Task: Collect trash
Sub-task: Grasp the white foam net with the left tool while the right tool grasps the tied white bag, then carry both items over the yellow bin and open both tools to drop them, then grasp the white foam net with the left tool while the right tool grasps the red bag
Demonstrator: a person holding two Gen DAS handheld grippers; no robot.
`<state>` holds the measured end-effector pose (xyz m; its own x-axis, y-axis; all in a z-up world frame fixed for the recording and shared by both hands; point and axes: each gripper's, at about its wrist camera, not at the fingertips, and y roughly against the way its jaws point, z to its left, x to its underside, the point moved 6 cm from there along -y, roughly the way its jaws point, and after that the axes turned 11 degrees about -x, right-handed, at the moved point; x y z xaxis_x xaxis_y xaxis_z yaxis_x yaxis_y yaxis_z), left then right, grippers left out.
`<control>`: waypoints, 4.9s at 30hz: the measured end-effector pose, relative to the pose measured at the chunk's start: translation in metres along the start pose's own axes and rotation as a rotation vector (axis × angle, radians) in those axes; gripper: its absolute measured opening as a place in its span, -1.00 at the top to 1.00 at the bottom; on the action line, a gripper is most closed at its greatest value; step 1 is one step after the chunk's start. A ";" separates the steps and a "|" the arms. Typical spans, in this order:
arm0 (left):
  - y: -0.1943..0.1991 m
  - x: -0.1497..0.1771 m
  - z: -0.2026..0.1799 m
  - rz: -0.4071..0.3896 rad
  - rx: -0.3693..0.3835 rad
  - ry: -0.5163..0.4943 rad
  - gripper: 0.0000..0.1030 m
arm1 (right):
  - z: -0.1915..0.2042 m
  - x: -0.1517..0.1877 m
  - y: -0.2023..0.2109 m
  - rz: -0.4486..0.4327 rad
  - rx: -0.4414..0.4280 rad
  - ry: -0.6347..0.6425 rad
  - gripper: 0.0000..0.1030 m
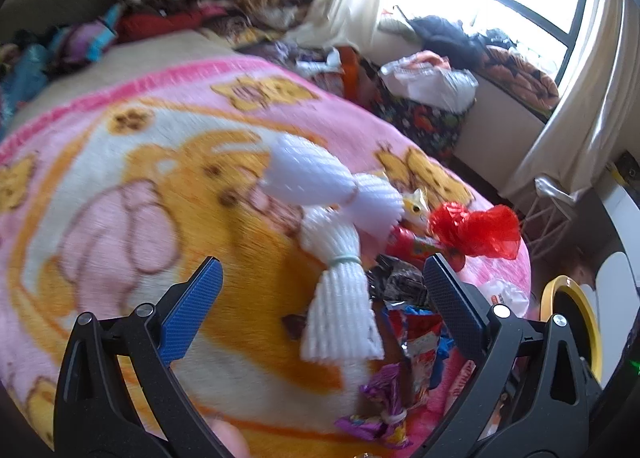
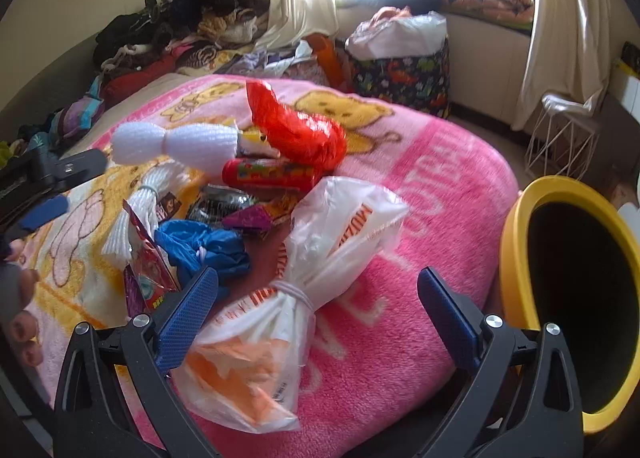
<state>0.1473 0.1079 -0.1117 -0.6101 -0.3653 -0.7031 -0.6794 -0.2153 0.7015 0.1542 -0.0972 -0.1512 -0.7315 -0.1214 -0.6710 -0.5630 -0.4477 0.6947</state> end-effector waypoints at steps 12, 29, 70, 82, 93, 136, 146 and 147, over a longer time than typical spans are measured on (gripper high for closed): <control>-0.054 0.010 -0.001 0.170 0.058 0.074 -0.43 | 0.007 0.012 -0.025 0.121 -0.206 -0.044 -0.14; -0.015 0.011 -0.001 0.156 0.140 0.081 0.66 | -0.007 0.006 0.016 0.005 -0.246 -0.099 0.38; 0.095 0.022 -0.141 0.010 0.381 -0.181 0.68 | -0.103 -0.010 0.132 -0.254 -0.130 -0.215 0.38; 0.101 0.035 -0.173 0.024 0.416 -0.233 0.68 | -0.143 0.000 0.152 -0.288 -0.061 -0.291 0.38; 0.105 0.045 -0.202 0.035 0.450 -0.272 0.68 | -0.179 0.012 0.165 -0.299 -0.003 -0.350 0.38; 0.096 0.062 -0.279 0.005 0.475 -0.316 -0.78 | -0.236 0.050 0.196 -0.352 0.116 -0.473 -0.57; 0.099 0.046 -0.244 -0.038 0.431 -0.272 -0.78 | -0.201 0.029 0.195 -0.380 0.074 -0.350 -0.70; 0.098 0.045 -0.242 -0.041 0.427 -0.268 -0.78 | -0.197 0.027 0.194 -0.380 0.072 -0.339 -0.71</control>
<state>0.1515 -0.1487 -0.0460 -0.6246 -0.1067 -0.7736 -0.7769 0.1857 0.6017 0.1004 -0.3620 -0.0856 -0.5474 0.3377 -0.7657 -0.8294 -0.3410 0.4425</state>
